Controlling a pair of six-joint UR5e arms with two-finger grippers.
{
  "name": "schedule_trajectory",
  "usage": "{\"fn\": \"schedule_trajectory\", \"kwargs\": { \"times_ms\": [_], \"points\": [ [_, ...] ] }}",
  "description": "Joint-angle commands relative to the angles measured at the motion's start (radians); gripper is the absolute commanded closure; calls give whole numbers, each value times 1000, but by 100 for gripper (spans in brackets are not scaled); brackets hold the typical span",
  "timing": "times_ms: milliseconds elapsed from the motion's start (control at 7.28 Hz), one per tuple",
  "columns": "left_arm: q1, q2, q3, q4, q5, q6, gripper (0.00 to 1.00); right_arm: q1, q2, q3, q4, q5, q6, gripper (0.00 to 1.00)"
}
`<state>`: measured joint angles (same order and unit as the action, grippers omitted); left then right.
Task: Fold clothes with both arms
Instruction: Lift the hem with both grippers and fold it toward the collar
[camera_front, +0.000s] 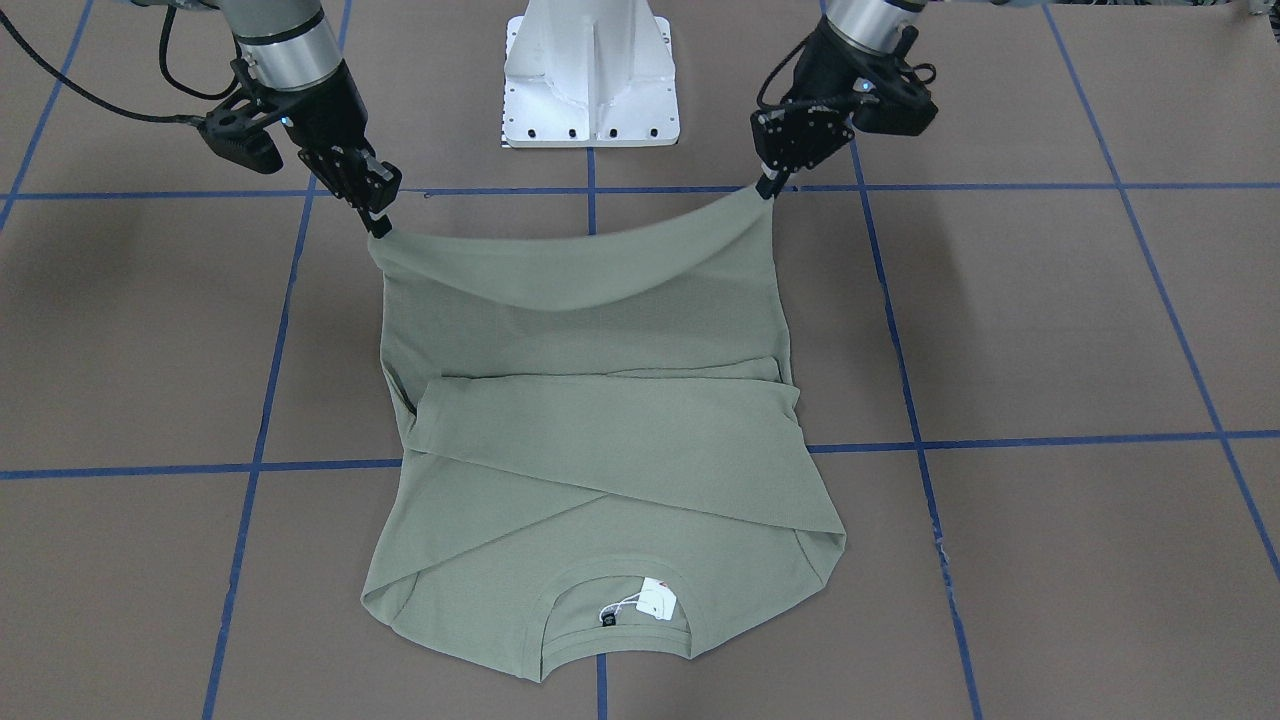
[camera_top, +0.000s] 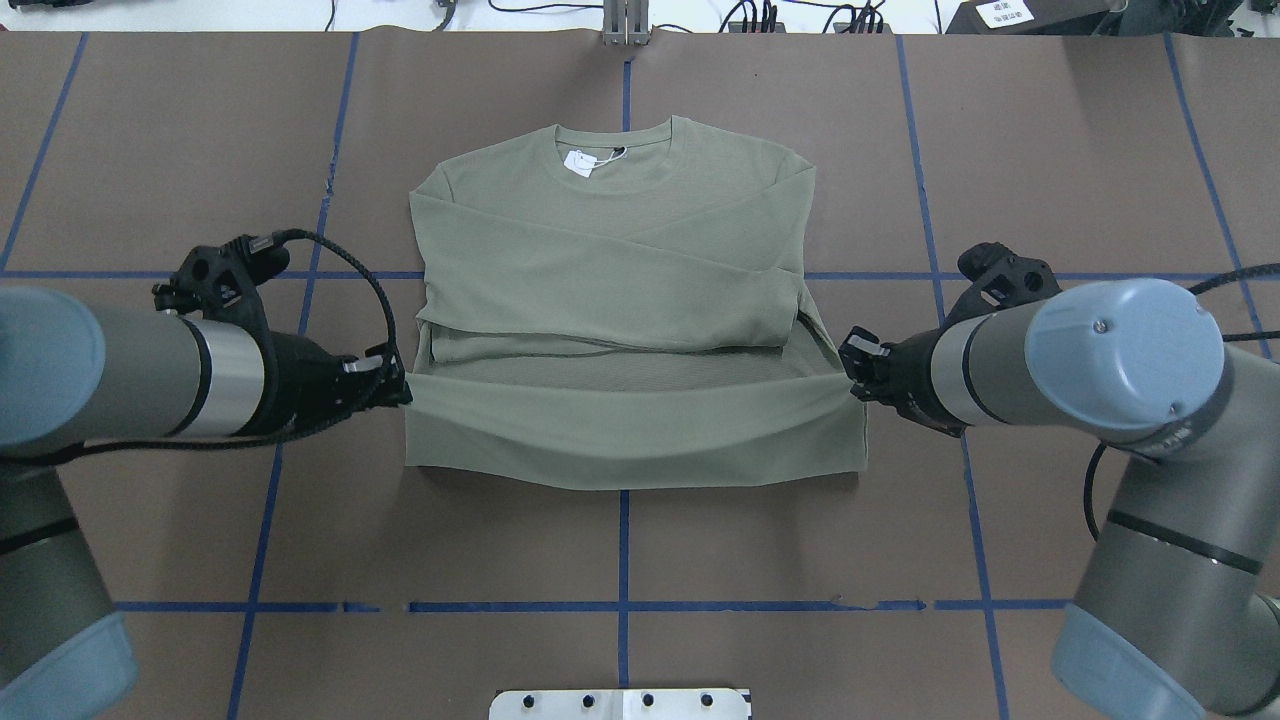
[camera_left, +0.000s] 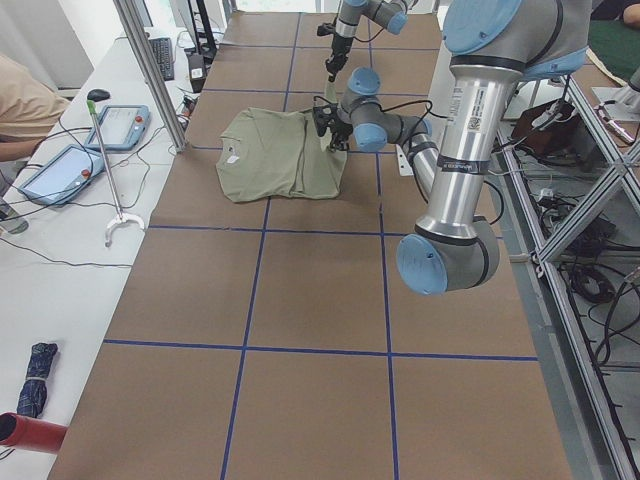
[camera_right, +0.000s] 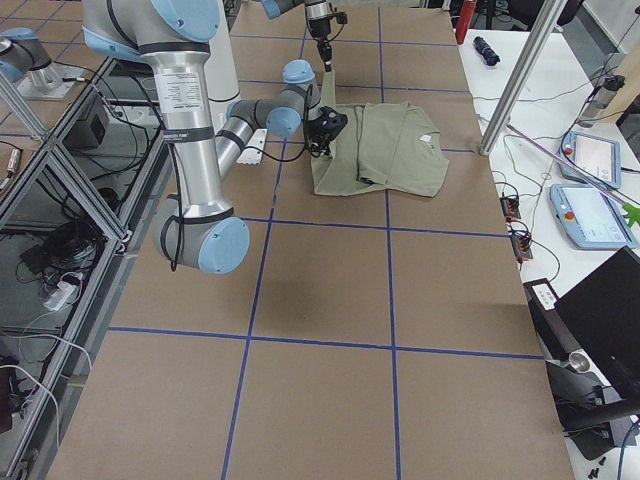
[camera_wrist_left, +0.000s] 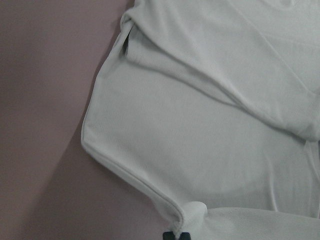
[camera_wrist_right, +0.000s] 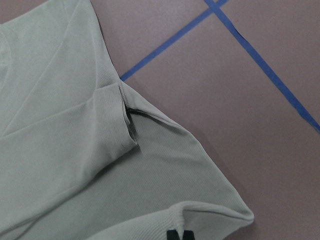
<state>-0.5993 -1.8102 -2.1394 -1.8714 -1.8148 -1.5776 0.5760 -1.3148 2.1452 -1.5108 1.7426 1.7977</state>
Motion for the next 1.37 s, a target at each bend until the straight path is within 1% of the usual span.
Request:
{"fn": "schedule_trajectory", "kwargs": {
  "times_ms": [0, 137, 275, 412, 550, 687, 825, 962, 1099, 1237],
  "points": [
    [-135, -58, 158, -17, -20, 147, 100, 163, 148, -193, -17, 79, -140, 100],
    [-166, -136, 256, -18, -20, 154, 100, 204, 233, -329, -9, 86, -176, 100],
    [-177, -202, 376, -64, -15, 156, 100, 232, 326, -490, -5, 84, -210, 100],
    [-207, -225, 488, -175, -12, 159, 100, 269, 421, -645, 15, 84, -231, 100],
    [-221, -283, 635, -286, -11, 162, 100, 286, 501, -804, 118, 84, -230, 100],
    [-226, -320, 741, -351, 9, 160, 100, 286, 543, -918, 201, 84, -228, 100],
    [-226, -342, 813, -408, 46, 160, 100, 285, 571, -995, 233, 81, -228, 100],
    [-226, -345, 875, -470, 48, 174, 100, 285, 574, -1036, 274, 78, -230, 100],
    [-228, -347, 936, -544, 49, 206, 100, 285, 586, -1077, 288, 54, -230, 100],
    [-231, -347, 944, -561, 49, 209, 100, 283, 601, -1097, 288, 54, -230, 100]
  ]
}}
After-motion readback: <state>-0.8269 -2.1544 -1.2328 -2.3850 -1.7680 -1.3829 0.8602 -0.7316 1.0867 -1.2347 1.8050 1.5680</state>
